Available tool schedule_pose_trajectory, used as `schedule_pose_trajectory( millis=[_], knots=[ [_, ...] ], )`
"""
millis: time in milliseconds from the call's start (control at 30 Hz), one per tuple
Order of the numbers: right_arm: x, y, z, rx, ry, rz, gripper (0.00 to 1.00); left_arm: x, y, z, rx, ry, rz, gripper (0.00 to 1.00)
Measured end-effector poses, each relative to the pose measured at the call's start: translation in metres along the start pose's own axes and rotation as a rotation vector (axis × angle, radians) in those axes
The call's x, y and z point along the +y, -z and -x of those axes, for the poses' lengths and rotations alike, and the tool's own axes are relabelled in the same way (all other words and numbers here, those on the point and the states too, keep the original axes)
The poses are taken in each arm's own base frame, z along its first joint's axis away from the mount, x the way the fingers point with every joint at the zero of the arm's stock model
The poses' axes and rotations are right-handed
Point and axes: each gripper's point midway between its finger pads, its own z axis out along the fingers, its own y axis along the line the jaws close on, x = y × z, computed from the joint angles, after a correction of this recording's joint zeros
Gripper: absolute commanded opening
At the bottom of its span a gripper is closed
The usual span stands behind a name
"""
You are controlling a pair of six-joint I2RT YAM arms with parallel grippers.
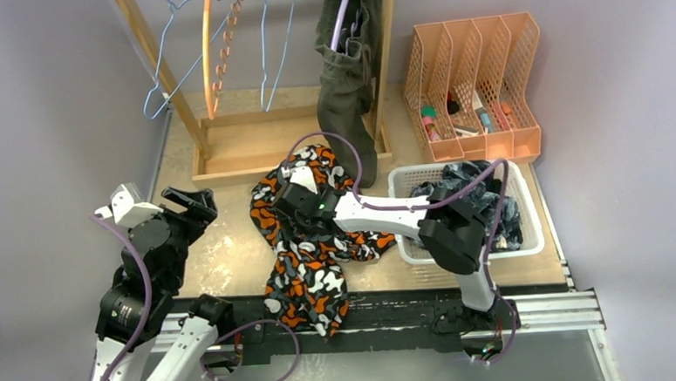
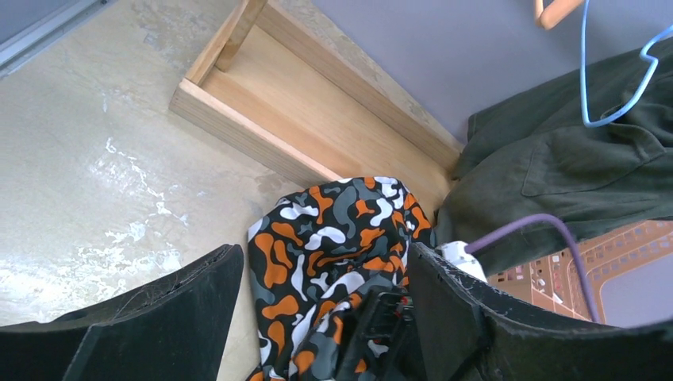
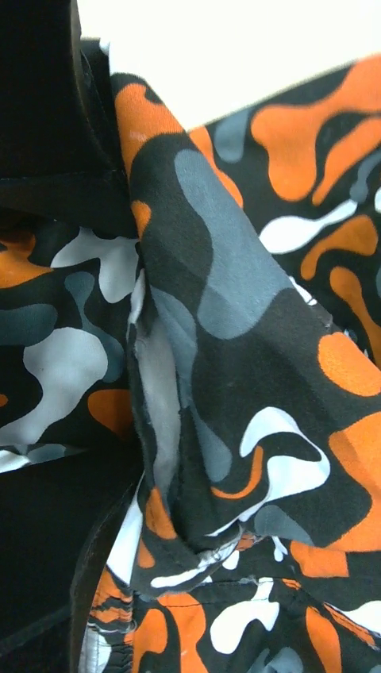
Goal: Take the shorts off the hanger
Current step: Pick up the shorts at the center of the board.
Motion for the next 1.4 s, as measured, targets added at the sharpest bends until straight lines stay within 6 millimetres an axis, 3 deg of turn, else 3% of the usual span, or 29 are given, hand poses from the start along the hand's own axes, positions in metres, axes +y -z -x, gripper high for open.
schedule_pose_trajectory(
  millis=[67,133,233,533,767,867,967,1067,1167,1300,1400],
  knots=[
    [-0.004,-0.013,-0.005,0.008,0.021,-0.034,0.99,0.001,0.002,0.004,-0.012,0.004,0.002,0.74],
    [-0.008,-0.028,-0.017,0.034,0.043,-0.058,0.92,0.001,0.005,0.008,-0.029,0.011,0.001,0.74],
    [-0.007,-0.046,-0.027,0.045,0.048,-0.062,0.72,0.005,0.009,0.015,-0.058,0.019,0.009,0.73],
    [0.002,-0.057,-0.021,-0.054,-0.024,-0.008,0.0,0.032,0.014,0.018,-0.092,-0.012,0.113,0.72],
    [0.002,-0.043,-0.028,-0.052,-0.03,0.052,0.0,0.027,0.008,0.012,-0.056,-0.031,0.123,0.73],
    [-0.001,-0.027,-0.031,-0.038,-0.017,0.075,0.0,0.022,0.006,0.011,-0.033,-0.037,0.117,0.74],
    [0.0,0.0,-0.017,-0.064,-0.021,0.12,0.0,0.021,0.007,0.01,-0.018,-0.043,0.114,0.74],
    [0.007,0.039,0.014,-0.137,-0.053,0.2,0.0,0.022,0.009,0.008,-0.009,-0.049,0.118,0.74],
    [0.01,0.089,0.046,-0.241,-0.099,0.303,0.0,0.022,0.009,0.007,-0.003,-0.049,0.112,0.74],
    [0.002,0.149,0.066,-0.347,-0.139,0.434,0.0,0.019,0.009,0.005,0.011,-0.05,0.101,0.74],
    [-0.003,0.182,0.071,-0.396,-0.149,0.515,0.0,0.018,0.009,0.003,0.025,-0.056,0.096,0.74]
  ],
)
